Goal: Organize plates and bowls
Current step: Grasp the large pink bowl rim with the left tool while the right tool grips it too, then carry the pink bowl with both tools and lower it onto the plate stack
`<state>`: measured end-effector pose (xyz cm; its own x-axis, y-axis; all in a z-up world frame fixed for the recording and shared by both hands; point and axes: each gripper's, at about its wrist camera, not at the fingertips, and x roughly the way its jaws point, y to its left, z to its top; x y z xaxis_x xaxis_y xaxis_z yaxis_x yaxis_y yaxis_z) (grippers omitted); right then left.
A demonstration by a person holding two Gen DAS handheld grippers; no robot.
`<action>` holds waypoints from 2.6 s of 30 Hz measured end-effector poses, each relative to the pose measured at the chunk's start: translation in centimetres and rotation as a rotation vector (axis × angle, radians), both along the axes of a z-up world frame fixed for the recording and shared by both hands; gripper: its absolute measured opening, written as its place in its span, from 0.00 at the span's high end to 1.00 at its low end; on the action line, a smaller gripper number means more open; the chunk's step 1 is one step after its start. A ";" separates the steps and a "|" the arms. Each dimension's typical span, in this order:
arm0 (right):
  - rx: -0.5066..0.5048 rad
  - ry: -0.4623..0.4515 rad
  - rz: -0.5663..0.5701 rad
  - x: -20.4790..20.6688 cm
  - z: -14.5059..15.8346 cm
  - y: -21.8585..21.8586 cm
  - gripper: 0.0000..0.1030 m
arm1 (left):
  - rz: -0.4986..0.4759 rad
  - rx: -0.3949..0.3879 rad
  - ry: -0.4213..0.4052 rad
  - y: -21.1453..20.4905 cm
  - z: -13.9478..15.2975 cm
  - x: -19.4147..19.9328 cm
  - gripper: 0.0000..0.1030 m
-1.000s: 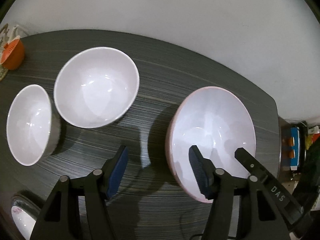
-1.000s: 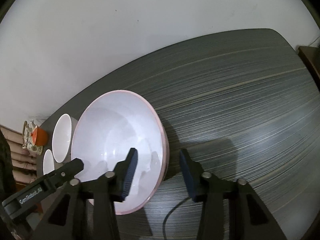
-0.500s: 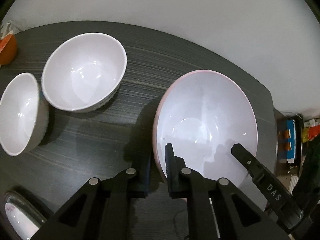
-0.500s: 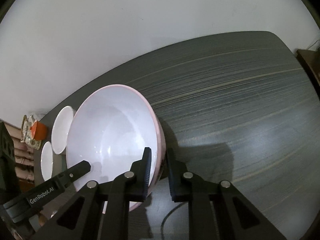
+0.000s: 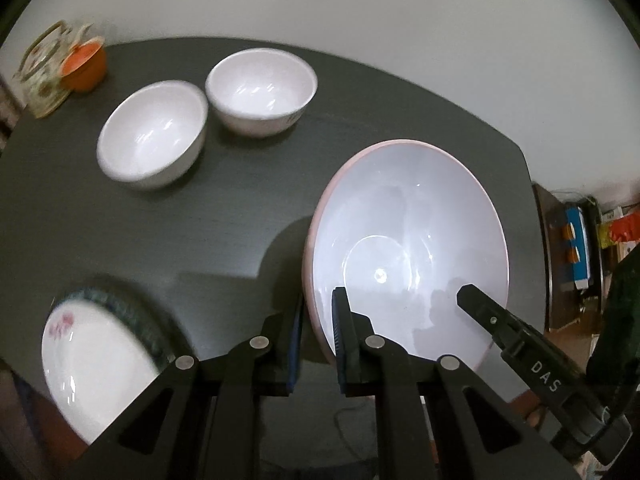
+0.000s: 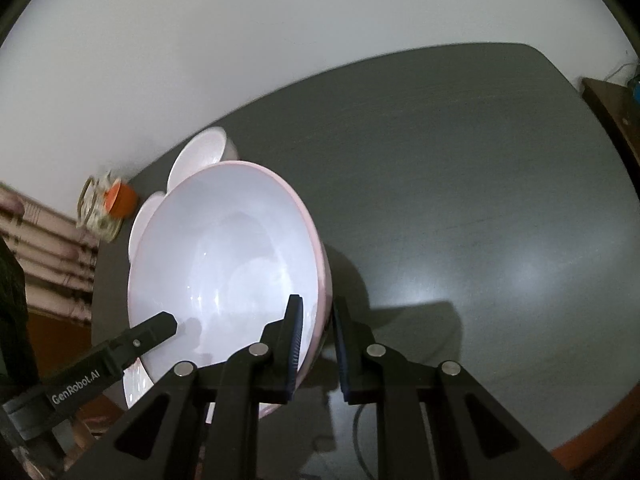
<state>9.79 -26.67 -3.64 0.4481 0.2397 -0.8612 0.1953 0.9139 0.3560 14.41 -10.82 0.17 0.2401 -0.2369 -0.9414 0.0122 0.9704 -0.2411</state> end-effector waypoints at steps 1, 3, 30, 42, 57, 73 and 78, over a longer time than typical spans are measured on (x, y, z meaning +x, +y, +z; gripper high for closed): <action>0.002 0.004 0.004 -0.6 -0.2 0.3 0.85 | 0.004 -0.002 0.006 0.4 -0.1 -0.7 0.88; 0.003 0.014 0.012 -2.0 -0.7 1.2 0.85 | 0.014 -0.005 0.013 1.2 -0.2 -2.2 0.88; -0.014 0.079 0.007 -7.6 -5.7 4.0 0.84 | 0.011 0.019 0.061 2.9 -4.7 -6.5 0.88; -0.012 0.091 0.005 -7.9 -6.2 3.7 0.82 | 0.009 0.033 0.074 2.7 -5.8 -6.3 0.88; -0.027 0.100 -0.011 -8.0 -5.6 3.5 0.70 | 0.016 0.013 0.061 3.1 -5.4 -6.4 0.87; -0.013 0.003 -0.050 -7.4 -1.7 1.7 0.68 | 0.051 -0.030 0.034 5.8 -3.2 -6.6 0.86; -0.011 -0.023 -0.028 -6.8 -0.7 2.2 0.68 | 0.073 -0.043 0.024 7.1 -2.5 -6.5 0.84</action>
